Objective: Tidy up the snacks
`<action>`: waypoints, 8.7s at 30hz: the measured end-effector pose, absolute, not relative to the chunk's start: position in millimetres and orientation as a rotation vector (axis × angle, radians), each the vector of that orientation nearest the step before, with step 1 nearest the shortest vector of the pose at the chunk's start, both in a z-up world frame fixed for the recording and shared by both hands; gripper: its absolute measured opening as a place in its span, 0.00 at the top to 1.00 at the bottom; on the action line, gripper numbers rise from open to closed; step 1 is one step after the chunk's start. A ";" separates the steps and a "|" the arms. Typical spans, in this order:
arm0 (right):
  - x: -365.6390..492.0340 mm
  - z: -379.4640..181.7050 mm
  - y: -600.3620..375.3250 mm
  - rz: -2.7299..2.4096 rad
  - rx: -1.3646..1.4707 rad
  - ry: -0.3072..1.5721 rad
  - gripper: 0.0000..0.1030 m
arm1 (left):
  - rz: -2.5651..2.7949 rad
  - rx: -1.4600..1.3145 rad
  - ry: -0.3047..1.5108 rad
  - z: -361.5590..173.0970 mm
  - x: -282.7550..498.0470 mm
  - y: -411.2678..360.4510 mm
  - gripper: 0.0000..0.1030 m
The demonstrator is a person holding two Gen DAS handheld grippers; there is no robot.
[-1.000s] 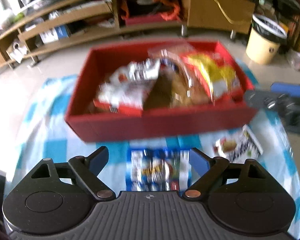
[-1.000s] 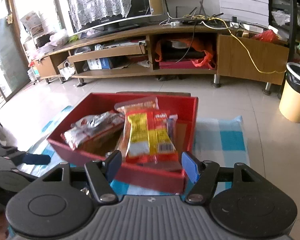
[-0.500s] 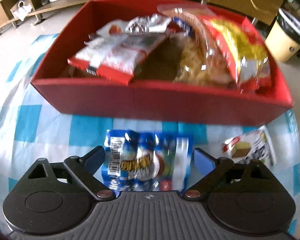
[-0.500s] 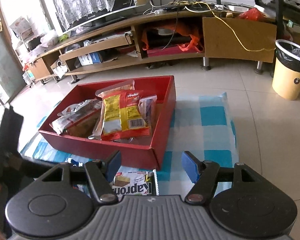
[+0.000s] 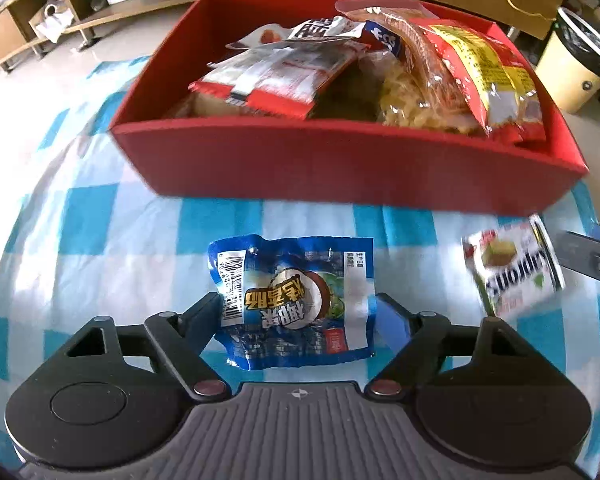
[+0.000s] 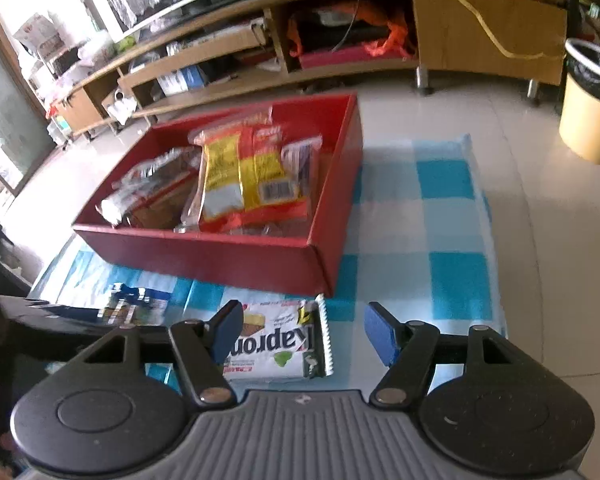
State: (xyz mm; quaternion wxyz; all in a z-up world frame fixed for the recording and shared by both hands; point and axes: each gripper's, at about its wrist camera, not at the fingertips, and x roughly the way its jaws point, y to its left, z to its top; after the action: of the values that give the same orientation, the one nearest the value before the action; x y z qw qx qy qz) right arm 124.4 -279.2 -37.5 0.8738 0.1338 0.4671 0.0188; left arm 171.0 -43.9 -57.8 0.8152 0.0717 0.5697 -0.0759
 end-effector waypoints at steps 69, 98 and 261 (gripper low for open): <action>125.4 13.6 -220.9 0.024 0.131 0.800 0.45 | -0.288 0.085 0.990 12.2 180.9 -42.2 0.19; 216.1 -4.4 -236.5 -0.065 0.141 0.776 0.44 | -0.217 0.055 0.980 -8.3 266.6 -48.5 0.16; 16.6 13.2 -199.4 -0.112 0.285 0.791 0.33 | -0.181 0.163 0.927 10.5 73.9 -23.8 0.00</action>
State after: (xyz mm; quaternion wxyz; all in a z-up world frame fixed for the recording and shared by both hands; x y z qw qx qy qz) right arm 16.6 -199.4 13.2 0.9113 0.1384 0.3840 -0.0542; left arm 73.9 -23.8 10.5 0.8874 0.0786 0.4458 -0.0873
